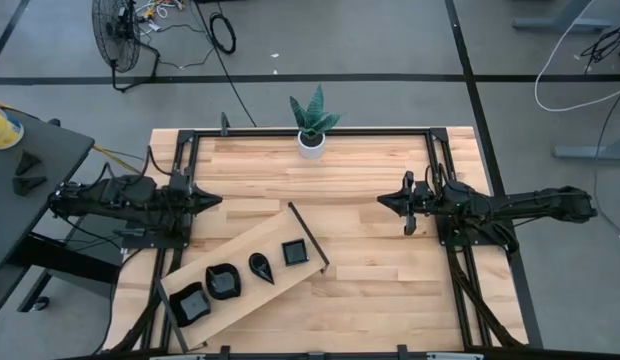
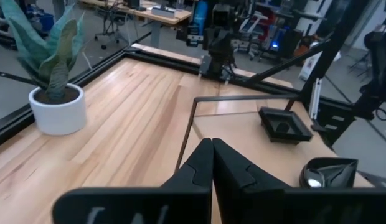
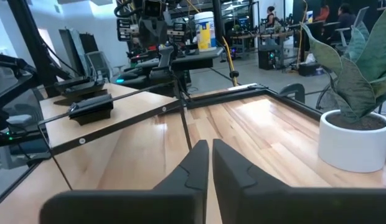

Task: Pick & Place Mini shaped plates
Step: Return to Home Position

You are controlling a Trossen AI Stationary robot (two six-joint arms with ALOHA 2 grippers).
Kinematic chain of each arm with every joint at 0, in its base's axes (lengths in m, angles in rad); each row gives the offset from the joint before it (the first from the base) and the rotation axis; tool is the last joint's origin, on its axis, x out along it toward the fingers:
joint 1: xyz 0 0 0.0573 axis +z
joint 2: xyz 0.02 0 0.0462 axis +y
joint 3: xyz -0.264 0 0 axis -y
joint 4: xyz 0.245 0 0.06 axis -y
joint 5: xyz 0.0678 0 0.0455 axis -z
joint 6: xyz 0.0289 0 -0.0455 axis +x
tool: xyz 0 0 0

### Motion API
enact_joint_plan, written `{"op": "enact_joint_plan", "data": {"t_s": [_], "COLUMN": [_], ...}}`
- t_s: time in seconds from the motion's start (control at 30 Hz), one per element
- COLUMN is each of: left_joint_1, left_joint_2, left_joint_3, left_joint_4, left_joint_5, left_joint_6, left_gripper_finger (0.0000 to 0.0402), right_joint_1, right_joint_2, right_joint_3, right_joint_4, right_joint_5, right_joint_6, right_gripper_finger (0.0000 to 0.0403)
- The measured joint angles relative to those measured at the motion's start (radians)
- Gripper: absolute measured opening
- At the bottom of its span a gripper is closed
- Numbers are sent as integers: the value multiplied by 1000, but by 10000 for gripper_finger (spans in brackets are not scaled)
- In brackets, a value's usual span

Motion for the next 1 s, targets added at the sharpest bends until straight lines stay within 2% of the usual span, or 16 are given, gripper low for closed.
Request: {"op": "enact_joint_plan", "data": {"t_s": [0.17,0.3,0.57,0.8,1.0], "left_joint_1": [0,0,0,0,-2], "left_joint_2": [2,3,2,2,2], "left_joint_3": [0,0,0,0,-9], "left_joint_4": [58,136,175,198,326], "left_joint_5": [-4,39,73,71,23], "left_joint_6": [43,106,-23,-33,104], "left_gripper_finger": [5,9,11,11,12], "right_joint_1": [0,0,0,0,0], "right_joint_2": [0,0,0,0,0], "right_joint_3": [0,0,0,0,1], "right_joint_4": [0,0,0,0,0], "right_joint_5": [0,0,1,1,2], "right_joint_6": [-3,-1,-1,-1,-1], "right_gripper_finger": [30,31,31,31,31]}}
